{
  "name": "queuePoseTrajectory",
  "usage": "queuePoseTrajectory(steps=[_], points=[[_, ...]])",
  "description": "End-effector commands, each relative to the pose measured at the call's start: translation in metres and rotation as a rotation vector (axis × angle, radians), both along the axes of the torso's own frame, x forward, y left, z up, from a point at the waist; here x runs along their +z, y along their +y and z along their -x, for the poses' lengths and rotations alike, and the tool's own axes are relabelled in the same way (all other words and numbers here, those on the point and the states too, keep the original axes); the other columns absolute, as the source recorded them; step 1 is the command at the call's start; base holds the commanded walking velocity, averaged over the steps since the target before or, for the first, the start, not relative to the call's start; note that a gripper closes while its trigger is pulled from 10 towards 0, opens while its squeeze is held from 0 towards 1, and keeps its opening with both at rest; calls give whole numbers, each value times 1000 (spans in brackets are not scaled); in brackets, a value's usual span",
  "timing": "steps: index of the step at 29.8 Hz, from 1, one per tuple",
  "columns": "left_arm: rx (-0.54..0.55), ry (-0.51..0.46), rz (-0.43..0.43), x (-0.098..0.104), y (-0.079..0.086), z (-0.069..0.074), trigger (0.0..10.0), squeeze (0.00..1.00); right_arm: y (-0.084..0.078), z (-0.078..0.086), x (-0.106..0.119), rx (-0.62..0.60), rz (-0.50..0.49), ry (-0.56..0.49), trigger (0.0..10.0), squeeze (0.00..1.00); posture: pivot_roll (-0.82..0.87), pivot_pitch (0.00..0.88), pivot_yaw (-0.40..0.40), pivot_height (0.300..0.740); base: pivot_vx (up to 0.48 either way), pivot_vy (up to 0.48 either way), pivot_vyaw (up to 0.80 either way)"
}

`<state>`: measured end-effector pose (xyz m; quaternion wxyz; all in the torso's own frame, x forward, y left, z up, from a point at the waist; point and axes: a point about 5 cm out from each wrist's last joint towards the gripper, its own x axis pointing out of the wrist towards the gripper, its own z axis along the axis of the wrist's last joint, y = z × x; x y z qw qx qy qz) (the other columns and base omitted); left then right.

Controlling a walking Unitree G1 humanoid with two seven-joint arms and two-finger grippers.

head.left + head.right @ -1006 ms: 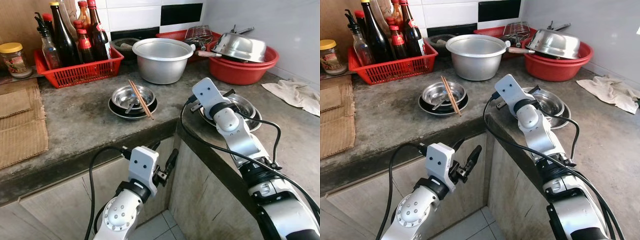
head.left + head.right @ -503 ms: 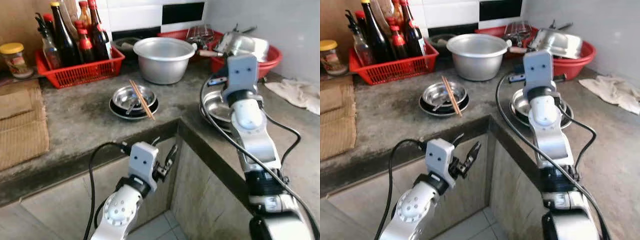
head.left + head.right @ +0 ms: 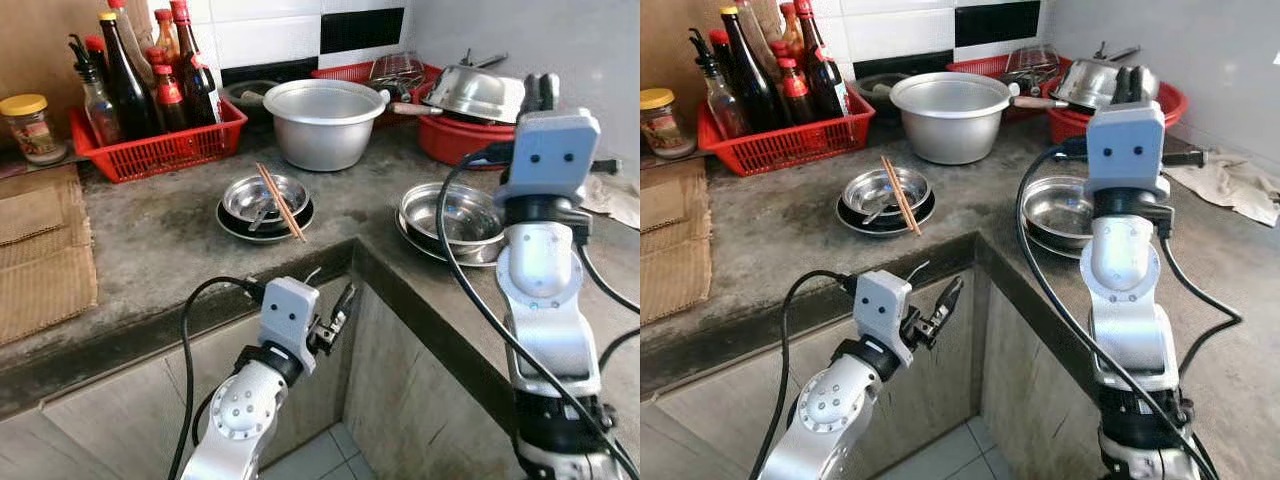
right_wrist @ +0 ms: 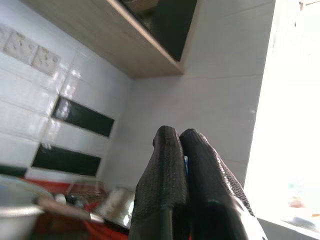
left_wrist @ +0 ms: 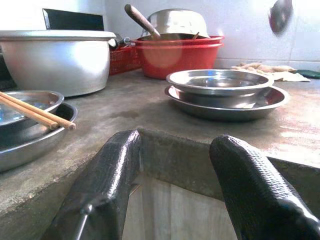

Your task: Kitchen organization

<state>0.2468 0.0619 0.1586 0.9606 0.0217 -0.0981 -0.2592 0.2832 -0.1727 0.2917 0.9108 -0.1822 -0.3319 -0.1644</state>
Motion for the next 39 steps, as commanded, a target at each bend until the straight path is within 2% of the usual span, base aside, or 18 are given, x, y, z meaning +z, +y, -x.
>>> queuePoseTrajectory(steps=[1, 2, 3, 5, 9, 14, 20, 22, 24, 26, 34, 39], points=[[-8, -5, 0, 0, -1, -1, 10000, 0, -2, 6, -9, 29, -73, 46, 10000, 0, 2, 0, -20, 740, 0, 0, 0], [-8, -5, 0, 0, -1, -1, 10000, 0, -2, 6, -9, 29, -73, 46, 10000, 0, 2, 0, -20, 740, 0, 0, 0], [-8, -6, 0, 0, 0, -1, 10000, 0, 0, 9, -17, 81, -123, 79, 10000, 0, 2, 0, -20, 740, 0, 0, 0], [-9, -8, 1, 0, 1, -1, 10000, 0, 1, 14, -22, 110, -156, 90, 10000, 0, 2, 0, -17, 740, 0, 0, 0], [-11, -13, 3, 1, 2, -2, 10000, 0, 5, 26, -19, 140, -149, 70, 10000, 0, -8, 0, -7, 740, 0, 0, 0], [-17, -15, 4, 1, 1, -3, 10000, 0, 7, 32, -11, 158, -139, 49, 10000, 0, -14, 0, -1, 740, 0, 0, 0], [-29, -19, 6, 2, -2, -3, 10000, 0, 11, 36, -9, 167, -103, 48, 10000, 0, -15, 0, 2, 740, 0, 0, 0], [-29, -23, 6, 3, -2, -3, 10000, 0, 18, 36, -15, 237, -138, 84, 10000, 0, -15, 0, 2, 740, 0, 0, 0], [-30, -27, 11, 4, -1, -3, 10000, 0, 27, 37, -26, 341, -219, 145, 10000, 0, -12, 0, 0, 740, 0, 0, 0], [-30, -31, 14, 6, 0, -3, 10000, 0, 30, 38, -31, 377, -248, 170, 10000, 0, -8, 0, -2, 740, 0, 0, 0], [-23, -30, 12, 5, 0, -3, 10000, 0, 29, 35, -27, 397, -285, 156, 10000, 0, -7, 0, -5, 740, 0, 0, 0], [-20, -28, 9, 4, 0, -3, 10000, 0, 28, 34, -27, 401, -293, 159, 10000, 0, -6, 0, -6, 740, -273, 0, 0]])
